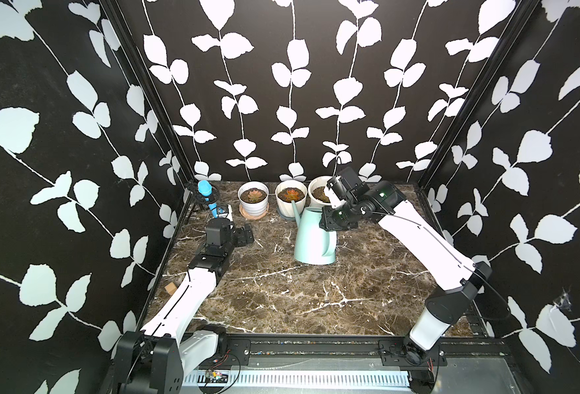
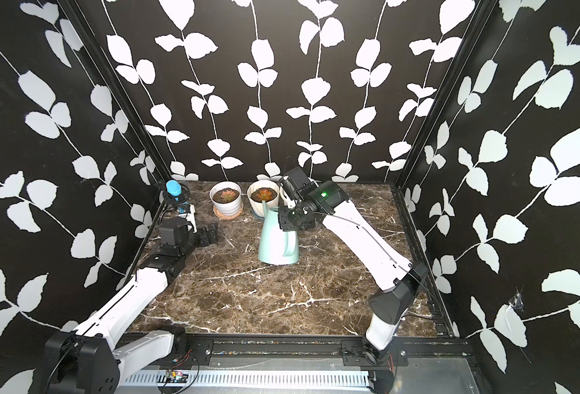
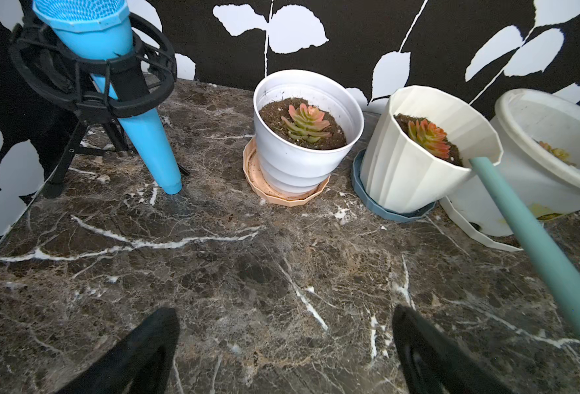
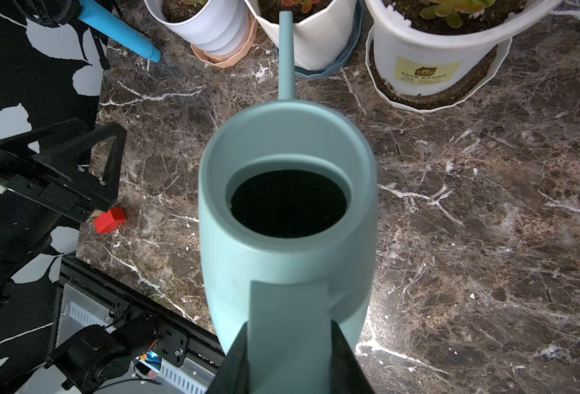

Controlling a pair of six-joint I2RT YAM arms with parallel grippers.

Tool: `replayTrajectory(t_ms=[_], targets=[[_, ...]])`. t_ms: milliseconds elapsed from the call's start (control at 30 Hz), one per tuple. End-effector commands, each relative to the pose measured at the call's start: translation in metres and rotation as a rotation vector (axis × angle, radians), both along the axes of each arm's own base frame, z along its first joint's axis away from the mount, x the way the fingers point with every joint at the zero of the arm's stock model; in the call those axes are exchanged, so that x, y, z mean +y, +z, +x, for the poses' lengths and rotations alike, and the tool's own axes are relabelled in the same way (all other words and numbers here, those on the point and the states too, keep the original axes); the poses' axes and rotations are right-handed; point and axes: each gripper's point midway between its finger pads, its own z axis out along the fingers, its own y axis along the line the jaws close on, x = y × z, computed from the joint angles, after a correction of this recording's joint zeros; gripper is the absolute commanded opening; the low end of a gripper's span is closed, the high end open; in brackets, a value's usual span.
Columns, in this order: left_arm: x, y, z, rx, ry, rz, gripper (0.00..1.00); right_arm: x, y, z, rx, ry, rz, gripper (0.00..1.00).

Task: Water the succulent around the soil edge
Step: Water the soil of the potted plant with water.

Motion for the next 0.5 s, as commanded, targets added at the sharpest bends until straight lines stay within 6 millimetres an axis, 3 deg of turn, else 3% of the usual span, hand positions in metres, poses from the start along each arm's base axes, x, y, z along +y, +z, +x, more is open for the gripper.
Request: replayTrajectory(t_ms=[0, 467], targets=[[-0.004, 0.020, 0.005, -0.049, -0.010, -0.014, 0.99, 0.016, 0.021, 0.008, -0.057, 0.010, 0.072, 0.00], [-0.004, 0.020, 0.005, -0.051, -0.009, -0.012, 0.99, 0.037, 0.031, 0.015, -0.070, 0.037, 0.087, 0.00]])
